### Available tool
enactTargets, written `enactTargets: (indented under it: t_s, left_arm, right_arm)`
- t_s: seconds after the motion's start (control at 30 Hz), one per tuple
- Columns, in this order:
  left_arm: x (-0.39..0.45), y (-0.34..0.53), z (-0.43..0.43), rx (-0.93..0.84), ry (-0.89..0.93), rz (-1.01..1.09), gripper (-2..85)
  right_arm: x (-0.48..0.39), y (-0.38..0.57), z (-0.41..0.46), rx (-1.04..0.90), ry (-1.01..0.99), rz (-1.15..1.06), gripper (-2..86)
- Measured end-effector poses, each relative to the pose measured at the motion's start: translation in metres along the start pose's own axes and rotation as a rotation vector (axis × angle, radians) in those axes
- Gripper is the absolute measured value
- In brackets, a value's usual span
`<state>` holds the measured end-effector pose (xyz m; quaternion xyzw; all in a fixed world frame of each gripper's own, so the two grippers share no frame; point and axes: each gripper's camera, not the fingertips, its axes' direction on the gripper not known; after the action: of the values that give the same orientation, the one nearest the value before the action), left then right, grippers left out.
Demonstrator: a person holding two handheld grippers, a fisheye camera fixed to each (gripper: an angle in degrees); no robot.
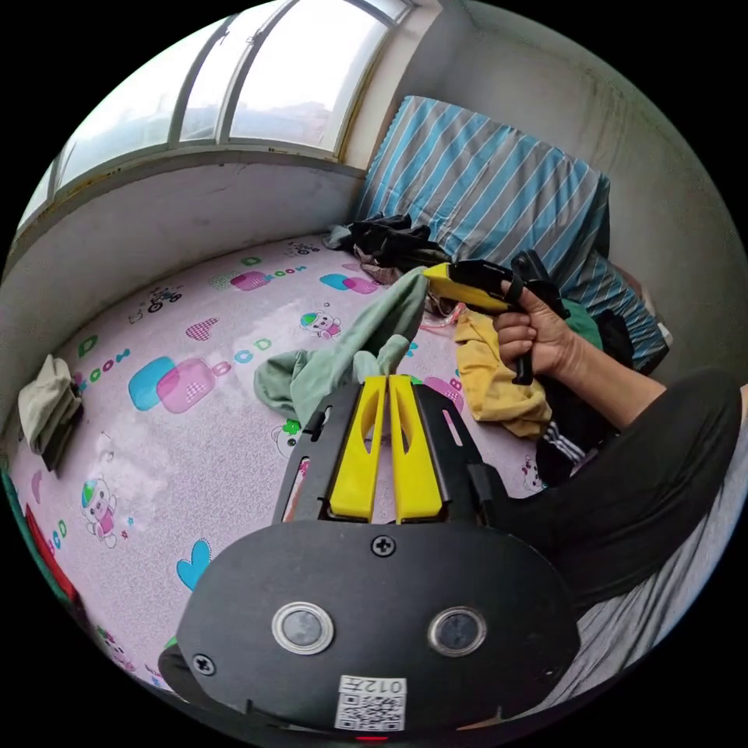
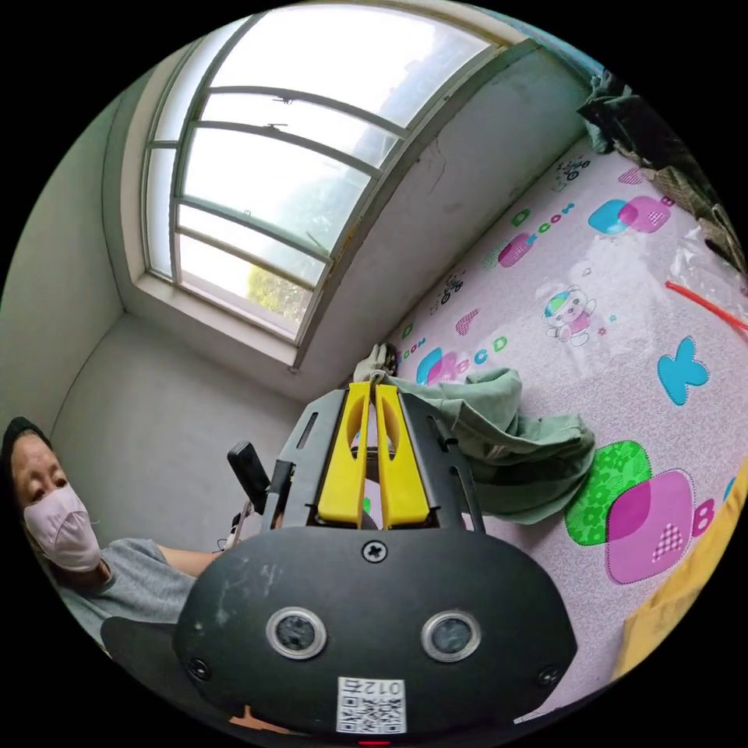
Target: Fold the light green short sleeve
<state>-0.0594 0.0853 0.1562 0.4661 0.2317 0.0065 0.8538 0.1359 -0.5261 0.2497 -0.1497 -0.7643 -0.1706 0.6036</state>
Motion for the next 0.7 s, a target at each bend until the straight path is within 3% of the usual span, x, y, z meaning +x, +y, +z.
enactTargets:
  t_s: [0.2, 0.47, 0.6, 0.7]
  left_arm:
    - [-0.001, 0.013, -0.06, 0.109, 0.039, 0.054, -0.1]
    - [0.013, 0.015, -0.123, 0.208, 0.149, 0.08, -0.1]
    - [0.019, 0.004, -0.135, 0.271, 0.192, 0.047, -0.1]
    - [0.012, -0.007, -0.132, 0.266, 0.172, 0.003, -0.1]
  right_arm:
    - [-0.017, -0.041, -0.025, 0.15, 0.123, -0.045, -1.0]
    - [-0.057, -0.15, -0.019, 0.151, 0.367, -0.18, -0.8]
    - [-0.05, -0.195, 0.033, -0.058, 0.522, -0.21, 0.0]
    - [-0.04, -0.186, 0.057, -0.068, 0.641, -0.272, 0.8]
